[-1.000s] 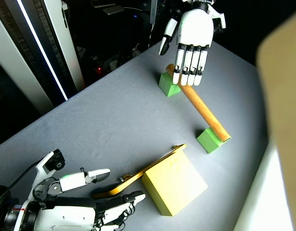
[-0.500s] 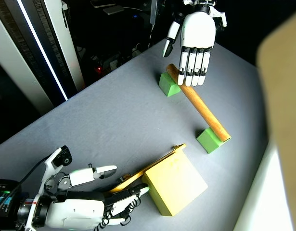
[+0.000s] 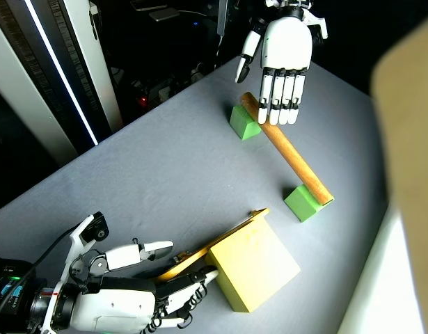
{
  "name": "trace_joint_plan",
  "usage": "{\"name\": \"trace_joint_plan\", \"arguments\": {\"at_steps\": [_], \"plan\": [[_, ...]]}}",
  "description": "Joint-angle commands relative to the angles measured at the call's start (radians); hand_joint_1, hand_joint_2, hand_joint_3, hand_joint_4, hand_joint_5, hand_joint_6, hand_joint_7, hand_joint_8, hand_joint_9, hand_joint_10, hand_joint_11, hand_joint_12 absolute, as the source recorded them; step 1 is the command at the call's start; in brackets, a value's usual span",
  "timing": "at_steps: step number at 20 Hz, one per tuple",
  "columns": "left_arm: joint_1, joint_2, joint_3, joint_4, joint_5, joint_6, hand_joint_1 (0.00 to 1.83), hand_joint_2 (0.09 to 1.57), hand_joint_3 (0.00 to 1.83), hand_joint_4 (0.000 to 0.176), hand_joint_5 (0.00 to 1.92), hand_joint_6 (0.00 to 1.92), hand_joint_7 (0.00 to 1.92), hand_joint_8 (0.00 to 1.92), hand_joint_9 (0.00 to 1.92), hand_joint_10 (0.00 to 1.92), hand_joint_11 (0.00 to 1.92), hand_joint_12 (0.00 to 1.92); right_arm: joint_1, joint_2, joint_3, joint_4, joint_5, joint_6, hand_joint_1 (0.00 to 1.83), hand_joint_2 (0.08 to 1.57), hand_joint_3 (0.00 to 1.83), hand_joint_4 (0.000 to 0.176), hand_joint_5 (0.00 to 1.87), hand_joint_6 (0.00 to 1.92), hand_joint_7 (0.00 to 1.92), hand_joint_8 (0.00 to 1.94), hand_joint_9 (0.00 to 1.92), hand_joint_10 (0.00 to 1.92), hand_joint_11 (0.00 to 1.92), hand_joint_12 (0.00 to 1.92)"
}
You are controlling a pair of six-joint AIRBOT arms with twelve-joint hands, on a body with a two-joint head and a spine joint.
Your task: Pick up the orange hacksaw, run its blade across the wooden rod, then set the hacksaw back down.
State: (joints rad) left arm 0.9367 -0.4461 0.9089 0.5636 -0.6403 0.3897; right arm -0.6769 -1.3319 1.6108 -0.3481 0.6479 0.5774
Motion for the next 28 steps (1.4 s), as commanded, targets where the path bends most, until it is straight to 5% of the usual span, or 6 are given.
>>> {"name": "trace_joint_plan", "arguments": {"at_steps": [1,22,23,24,25,28], "plan": [[-0.019,0.001,0.004,-0.04,-0.098,0.002,0.1,1.29,0.0,0.0,0.07,0.0,0.06,0.0,0.05,0.0,0.0,0.26,0.005,0.003,0.006,0.039,0.111,0.007,1.06,1.19,0.0,0.0,0.44,0.01,0.53,0.01,0.49,0.01,0.0,1.01],[-0.214,-0.049,0.145,0.603,-0.222,-0.257,0.07,1.32,0.0,0.0,0.05,0.01,0.03,0.01,0.0,0.0,0.0,0.0,-0.002,-0.027,0.025,0.102,0.128,-0.043,1.16,1.15,0.0,0.0,0.72,0.01,0.85,0.01,0.8,0.04,0.19,1.29],[-0.214,-0.049,0.15,0.613,-0.196,-0.265,0.09,1.32,0.0,0.0,0.06,0.01,0.04,0.01,0.0,0.0,0.0,0.0,-0.004,-0.029,0.025,0.11,0.128,-0.051,1.29,1.15,0.02,0.0,0.78,0.0,0.87,0.94,0.86,0.03,0.3,1.27],[-0.215,-0.049,0.155,0.63,-0.183,-0.285,0.08,1.32,0.0,0.0,0.06,0.01,0.04,0.0,0.0,0.0,0.0,0.0,-0.005,-0.031,0.025,0.122,0.13,-0.065,1.23,1.17,0.01,0.0,0.74,1.01,0.95,1.06,0.96,0.06,0.39,1.3],[-0.215,-0.049,0.164,0.656,-0.182,-0.307,0.07,1.32,0.0,0.0,0.04,0.0,0.03,0.0,0.0,0.0,0.0,0.0,-0.008,-0.035,0.025,0.129,0.134,-0.067,1.32,1.2,0.0,0.0,0.69,1.22,0.93,1.09,0.78,1.18,0.42,1.35],[-0.214,-0.05,0.179,0.684,-0.182,-0.325,0.03,1.32,0.0,0.0,0.04,0.0,0.03,0.0,0.0,0.0,0.0,0.0,-0.013,-0.04,0.025,0.138,0.145,-0.078,1.36,1.19,0.0,0.0,0.73,1.15,0.91,1.18,0.78,1.43,0.43,1.34]]}}
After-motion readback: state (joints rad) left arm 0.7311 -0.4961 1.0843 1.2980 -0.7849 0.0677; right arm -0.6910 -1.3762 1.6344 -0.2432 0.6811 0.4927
